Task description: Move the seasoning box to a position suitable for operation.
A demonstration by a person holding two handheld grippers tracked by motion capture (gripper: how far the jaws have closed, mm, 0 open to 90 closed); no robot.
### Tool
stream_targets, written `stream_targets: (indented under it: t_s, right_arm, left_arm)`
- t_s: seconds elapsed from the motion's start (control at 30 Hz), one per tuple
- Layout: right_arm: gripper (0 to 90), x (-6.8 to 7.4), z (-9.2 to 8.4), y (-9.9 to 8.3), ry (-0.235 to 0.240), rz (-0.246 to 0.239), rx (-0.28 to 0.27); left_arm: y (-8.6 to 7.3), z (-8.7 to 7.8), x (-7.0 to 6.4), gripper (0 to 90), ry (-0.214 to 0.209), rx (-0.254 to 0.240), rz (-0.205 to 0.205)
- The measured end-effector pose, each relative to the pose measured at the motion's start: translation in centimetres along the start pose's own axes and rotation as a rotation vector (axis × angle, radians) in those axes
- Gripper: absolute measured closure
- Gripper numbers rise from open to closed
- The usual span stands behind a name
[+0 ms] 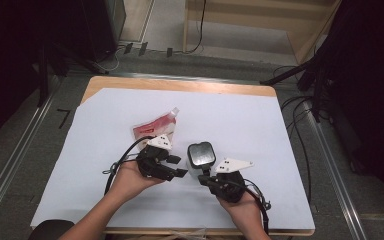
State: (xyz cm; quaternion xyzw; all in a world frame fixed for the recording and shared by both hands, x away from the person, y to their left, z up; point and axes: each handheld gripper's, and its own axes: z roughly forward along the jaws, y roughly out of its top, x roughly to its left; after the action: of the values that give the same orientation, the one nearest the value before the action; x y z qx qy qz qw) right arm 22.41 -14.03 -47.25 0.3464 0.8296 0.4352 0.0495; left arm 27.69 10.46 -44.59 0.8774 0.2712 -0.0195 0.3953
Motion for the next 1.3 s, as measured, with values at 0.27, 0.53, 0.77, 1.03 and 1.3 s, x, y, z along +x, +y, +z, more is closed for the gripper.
stream_targets:
  t_s: [0.27,0.53,0.77,1.03,1.3]
  right_arm:
    - [90.0,0.2,0.4,0.1,-0.014,-0.023,-0.001]
    - [90.0,-0.2,0.1,0.1,-0.02,-0.016,-0.004]
    - [90.0,-0.2,0.0,0.1,-0.04,-0.027,0.003]
    - [90.0,-1.1,-0.6,-0.1,-0.059,0.004,0.01]
    - [90.0,-2.6,-1.4,-0.4,-0.086,0.061,0.006]
  left_arm:
    - [0.0,0.3,0.0,44.9,0.001,0.01,0.011]
    - [0.0,0.3,-0.1,44.7,0.004,0.02,0.019]
    - [0.1,0.2,-0.2,44.7,0.014,-0.001,0.029]
    - [0.0,0.2,-0.2,44.7,0.016,0.002,0.03]
    - [0.0,0.5,-0.2,43.9,0.014,0.018,0.035]
